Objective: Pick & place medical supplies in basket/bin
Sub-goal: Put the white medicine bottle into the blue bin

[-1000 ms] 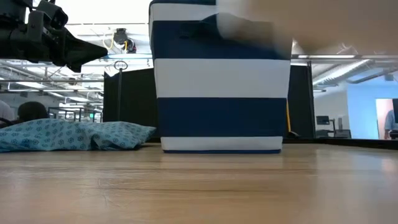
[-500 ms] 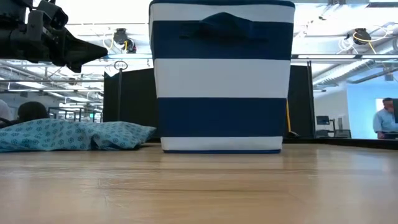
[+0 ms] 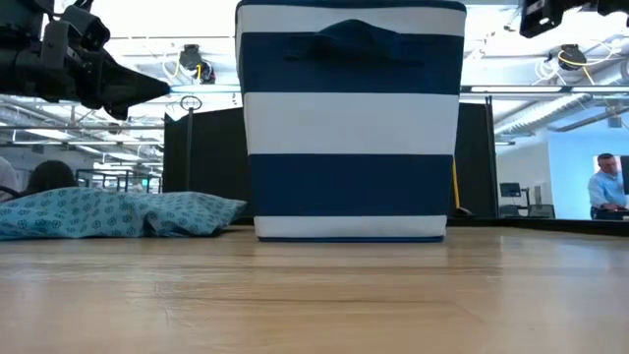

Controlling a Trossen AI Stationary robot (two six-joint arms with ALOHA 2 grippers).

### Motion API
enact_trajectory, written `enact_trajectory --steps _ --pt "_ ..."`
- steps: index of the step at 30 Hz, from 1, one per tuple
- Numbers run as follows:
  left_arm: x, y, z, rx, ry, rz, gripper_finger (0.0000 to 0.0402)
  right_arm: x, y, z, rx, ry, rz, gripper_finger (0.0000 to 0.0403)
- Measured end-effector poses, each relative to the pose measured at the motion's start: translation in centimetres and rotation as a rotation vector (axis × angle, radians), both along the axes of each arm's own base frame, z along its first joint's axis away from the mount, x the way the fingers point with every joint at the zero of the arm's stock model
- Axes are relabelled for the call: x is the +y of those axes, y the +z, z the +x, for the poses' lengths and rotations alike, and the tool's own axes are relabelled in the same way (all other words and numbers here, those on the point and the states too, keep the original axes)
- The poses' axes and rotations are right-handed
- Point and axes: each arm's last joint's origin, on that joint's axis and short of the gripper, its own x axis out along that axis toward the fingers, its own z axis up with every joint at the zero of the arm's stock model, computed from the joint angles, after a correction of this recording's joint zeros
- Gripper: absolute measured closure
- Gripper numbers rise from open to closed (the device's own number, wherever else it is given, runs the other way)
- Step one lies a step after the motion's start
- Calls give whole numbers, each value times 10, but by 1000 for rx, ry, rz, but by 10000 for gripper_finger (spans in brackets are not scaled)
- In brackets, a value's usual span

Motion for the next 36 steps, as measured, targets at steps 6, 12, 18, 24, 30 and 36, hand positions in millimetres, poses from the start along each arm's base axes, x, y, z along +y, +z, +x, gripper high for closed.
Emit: enact_trajectory --steps 6,12,18,24,30,36 --pt "0 -1 0 9 0 -24 366 -21 -18 -20 -134 -43 70 236" --pt "0 -2 0 13 1 -32 366 -24 -20 -23 -155 -56 50 236" --pt "0 -1 0 20 -3 28 366 -22 -27 -20 -97 -58 -13 236" --pt "0 -2 0 42 -5 105 366 -20 -32 -18 -59 -61 -41 236" --pt "0 -2 0 39 -5 103 366 -19 -33 -17 -52 -61 -66 236" --pt "0 -2 0 38 -5 103 366 -22 -24 -17 -124 -90 -60 236"
